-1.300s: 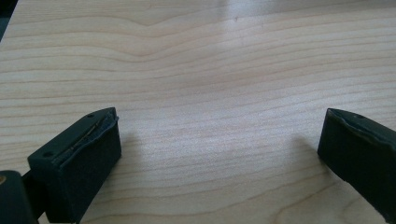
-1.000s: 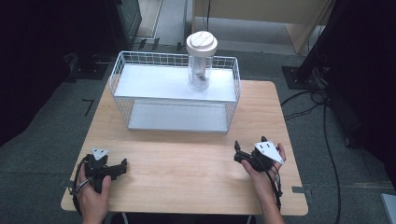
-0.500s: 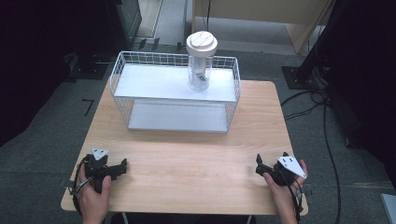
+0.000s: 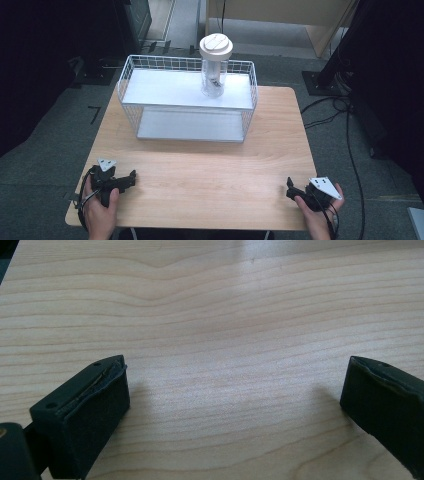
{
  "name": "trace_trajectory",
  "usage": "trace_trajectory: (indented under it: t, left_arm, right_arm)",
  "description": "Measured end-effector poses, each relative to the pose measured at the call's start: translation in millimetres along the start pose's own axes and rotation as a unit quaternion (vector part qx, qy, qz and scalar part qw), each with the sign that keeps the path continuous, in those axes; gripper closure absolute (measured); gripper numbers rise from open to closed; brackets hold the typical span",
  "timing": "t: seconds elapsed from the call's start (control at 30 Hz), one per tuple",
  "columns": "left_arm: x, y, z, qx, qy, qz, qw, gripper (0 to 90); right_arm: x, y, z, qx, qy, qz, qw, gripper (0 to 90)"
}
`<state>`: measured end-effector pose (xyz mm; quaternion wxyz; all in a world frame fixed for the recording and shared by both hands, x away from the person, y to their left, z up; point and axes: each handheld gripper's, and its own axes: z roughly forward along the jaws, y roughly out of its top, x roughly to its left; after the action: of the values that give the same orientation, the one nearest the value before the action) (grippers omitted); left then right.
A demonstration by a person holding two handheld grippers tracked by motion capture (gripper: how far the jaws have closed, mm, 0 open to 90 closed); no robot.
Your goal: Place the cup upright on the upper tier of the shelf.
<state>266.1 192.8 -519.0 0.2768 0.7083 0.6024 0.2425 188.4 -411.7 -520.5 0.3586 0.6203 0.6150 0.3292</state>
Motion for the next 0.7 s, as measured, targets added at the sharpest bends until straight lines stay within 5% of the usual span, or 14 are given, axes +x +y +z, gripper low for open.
trace_trajectory:
  t: [0.1,0.4,0.7]
  left_arm:
    - [0.0,0.0,0.0,0.000,0.000,0.000,1.0000,0.0]
    - [0.0,-0.1,0.0,0.000,0.000,0.000,1.0000,0.0]
    - [0.0,0.0,0.0,0.000,0.000,0.000,1.0000,0.0]
  right_arm:
    - [-4.8,-1.4,1.2,0.040,0.007,-0.005,0.9992,0.0]
    - [-0.5,-4.0,2.7,0.082,0.008,-0.049,0.9954,2.0]
    - [-12.8,-5.2,3.8,0.109,0.045,0.002,0.9930,1.9]
